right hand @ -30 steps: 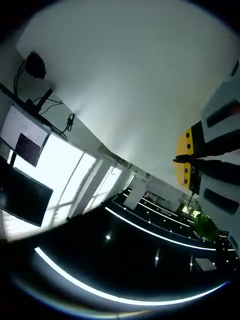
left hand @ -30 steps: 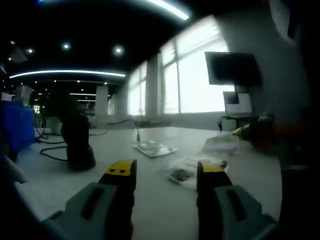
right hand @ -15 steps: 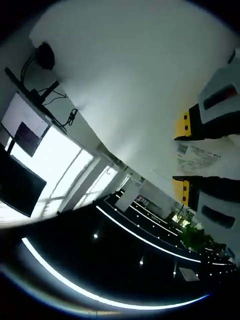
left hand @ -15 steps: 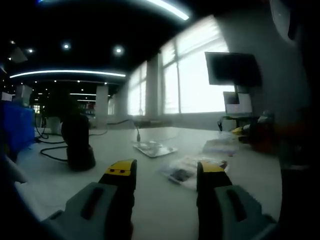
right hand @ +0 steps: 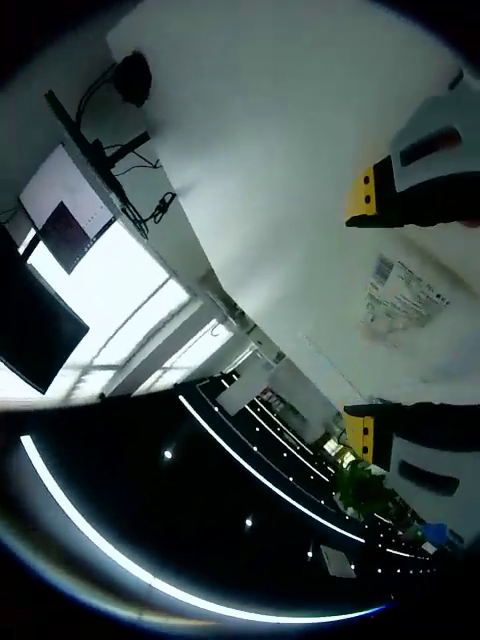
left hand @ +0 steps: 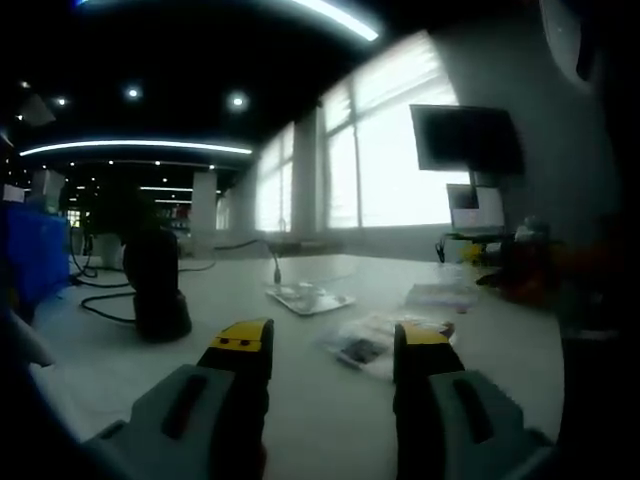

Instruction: Clip sheet goods on table flip sheet goods clip sheet goods scan sheet goods put sheet goods back to table

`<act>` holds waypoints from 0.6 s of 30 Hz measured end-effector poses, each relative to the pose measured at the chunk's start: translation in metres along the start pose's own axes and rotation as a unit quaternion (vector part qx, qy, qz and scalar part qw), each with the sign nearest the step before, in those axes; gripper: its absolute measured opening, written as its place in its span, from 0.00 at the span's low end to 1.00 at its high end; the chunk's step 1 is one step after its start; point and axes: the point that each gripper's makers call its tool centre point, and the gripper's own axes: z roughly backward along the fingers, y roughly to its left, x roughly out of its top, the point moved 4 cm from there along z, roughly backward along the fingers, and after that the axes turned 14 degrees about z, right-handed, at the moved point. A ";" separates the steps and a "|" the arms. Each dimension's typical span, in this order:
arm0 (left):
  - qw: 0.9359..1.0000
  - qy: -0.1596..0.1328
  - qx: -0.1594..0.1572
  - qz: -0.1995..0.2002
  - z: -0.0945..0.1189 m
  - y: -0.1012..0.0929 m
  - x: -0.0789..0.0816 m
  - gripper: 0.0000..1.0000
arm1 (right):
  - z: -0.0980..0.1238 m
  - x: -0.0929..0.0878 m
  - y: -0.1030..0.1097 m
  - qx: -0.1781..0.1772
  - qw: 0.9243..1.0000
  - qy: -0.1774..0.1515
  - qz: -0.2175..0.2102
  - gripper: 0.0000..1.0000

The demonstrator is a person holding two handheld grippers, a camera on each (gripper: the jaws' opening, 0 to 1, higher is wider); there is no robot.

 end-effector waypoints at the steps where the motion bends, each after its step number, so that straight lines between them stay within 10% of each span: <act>1: 1.000 0.000 0.000 -0.001 0.000 0.000 0.000 0.41 | 0.000 0.002 0.001 0.001 1.000 -0.004 0.010 0.71; 18: 1.000 0.000 0.001 -0.003 0.000 -0.001 0.000 0.41 | -0.004 0.025 0.014 0.041 0.991 -0.034 0.120 0.83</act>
